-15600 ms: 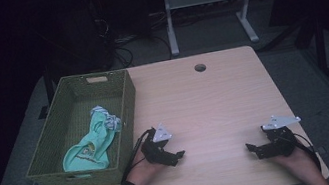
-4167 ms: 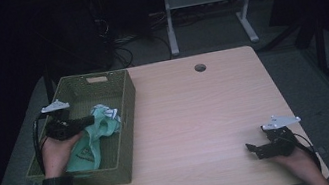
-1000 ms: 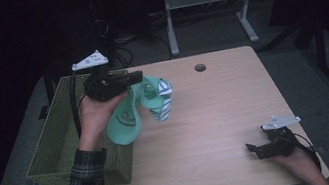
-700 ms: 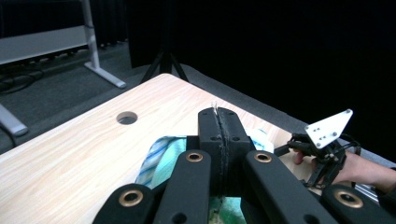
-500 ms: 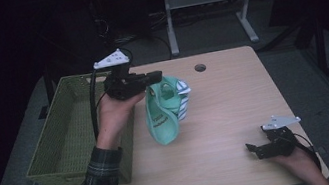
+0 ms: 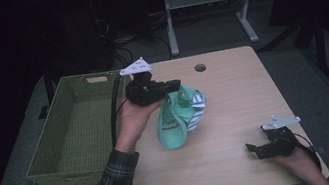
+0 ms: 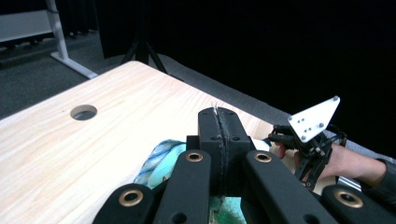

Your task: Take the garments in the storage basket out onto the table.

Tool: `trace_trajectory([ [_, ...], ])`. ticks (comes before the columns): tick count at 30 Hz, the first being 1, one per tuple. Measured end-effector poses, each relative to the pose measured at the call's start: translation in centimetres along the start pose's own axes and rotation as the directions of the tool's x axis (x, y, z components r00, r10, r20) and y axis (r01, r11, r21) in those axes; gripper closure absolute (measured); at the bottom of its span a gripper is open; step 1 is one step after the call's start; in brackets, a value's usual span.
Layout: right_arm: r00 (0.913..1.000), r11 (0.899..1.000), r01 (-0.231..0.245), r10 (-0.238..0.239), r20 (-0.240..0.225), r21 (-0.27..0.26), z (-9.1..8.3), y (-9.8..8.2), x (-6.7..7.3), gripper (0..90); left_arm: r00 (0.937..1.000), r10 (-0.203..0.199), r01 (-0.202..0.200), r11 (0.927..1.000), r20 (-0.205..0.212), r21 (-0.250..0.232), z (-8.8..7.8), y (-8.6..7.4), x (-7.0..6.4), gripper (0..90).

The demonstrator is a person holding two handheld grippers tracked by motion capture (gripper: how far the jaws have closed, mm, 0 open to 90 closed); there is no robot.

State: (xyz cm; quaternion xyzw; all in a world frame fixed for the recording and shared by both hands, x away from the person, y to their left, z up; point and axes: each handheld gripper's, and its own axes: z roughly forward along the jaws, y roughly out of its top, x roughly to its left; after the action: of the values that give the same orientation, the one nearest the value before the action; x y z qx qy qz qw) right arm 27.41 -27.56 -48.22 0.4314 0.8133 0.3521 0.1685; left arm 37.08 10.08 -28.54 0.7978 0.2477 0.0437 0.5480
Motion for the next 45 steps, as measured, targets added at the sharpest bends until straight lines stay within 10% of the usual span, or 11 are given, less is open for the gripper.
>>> trace_trajectory([
  [24, 1.0, 1.0, 0.002, -0.002, -0.002, 0.0, 0.0, 0.0, 0.0, 9.5, 0.9984, -0.007, 0.0, 0.9937, 0.057, 0.112, 6.6, -4.5, -1.4, 89.4],
  [45, 1.0, 1.0, 0.002, -0.002, -0.003, 0.0, 0.0, 0.0, 0.0, 9.5, 0.9969, 0.023, -0.036, 0.9833, 0.075, 0.178, 8.5, -7.0, -0.8, 89.2],
])
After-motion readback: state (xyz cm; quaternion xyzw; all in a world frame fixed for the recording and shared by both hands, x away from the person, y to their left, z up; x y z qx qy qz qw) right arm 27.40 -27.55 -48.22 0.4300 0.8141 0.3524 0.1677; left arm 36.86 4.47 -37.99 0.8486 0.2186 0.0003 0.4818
